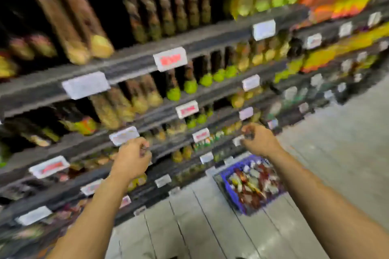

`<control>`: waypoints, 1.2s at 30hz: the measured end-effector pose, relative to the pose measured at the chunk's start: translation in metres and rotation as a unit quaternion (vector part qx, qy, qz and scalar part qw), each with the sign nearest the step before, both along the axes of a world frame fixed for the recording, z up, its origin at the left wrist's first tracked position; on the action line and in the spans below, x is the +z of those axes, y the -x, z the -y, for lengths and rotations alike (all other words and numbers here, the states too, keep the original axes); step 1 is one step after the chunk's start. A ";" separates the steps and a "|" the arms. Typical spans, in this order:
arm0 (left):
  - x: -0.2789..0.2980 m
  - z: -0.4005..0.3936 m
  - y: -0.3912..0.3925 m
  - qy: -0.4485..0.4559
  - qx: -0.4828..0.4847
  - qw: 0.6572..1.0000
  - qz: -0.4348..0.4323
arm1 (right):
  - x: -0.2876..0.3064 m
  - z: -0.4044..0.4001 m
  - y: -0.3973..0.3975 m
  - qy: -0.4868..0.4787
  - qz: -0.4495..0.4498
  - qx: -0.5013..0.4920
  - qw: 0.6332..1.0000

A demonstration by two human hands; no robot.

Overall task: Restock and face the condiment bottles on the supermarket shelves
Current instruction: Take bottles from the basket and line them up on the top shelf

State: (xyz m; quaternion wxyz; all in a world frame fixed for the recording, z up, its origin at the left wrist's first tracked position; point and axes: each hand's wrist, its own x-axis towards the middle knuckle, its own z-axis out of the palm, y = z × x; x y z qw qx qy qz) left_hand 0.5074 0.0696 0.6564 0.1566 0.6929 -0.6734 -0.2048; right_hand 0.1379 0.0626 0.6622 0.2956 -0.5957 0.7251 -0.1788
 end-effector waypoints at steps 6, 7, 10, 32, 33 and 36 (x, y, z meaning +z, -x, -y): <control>-0.105 0.004 0.090 -0.199 -0.097 0.975 0.015 | -0.104 -0.051 0.090 -0.143 0.021 -0.118 0.982; -0.120 0.007 0.103 -0.225 -0.108 0.968 0.018 | -0.117 -0.055 0.098 -0.161 0.026 -0.131 0.978; -0.162 0.026 0.146 -0.265 -0.123 0.956 0.019 | -0.158 -0.060 0.119 -0.206 0.036 -0.173 0.962; -0.608 0.166 0.450 -0.457 -0.007 0.882 -0.115 | -0.578 0.056 0.180 -0.252 0.583 -0.653 0.413; -0.634 0.166 0.455 -0.447 -0.014 0.889 -0.099 | -0.605 0.059 0.185 -0.252 0.586 -0.660 0.396; -0.706 0.173 0.463 -0.427 -0.048 0.903 -0.013 | -0.678 0.074 0.196 -0.259 0.588 -0.672 0.369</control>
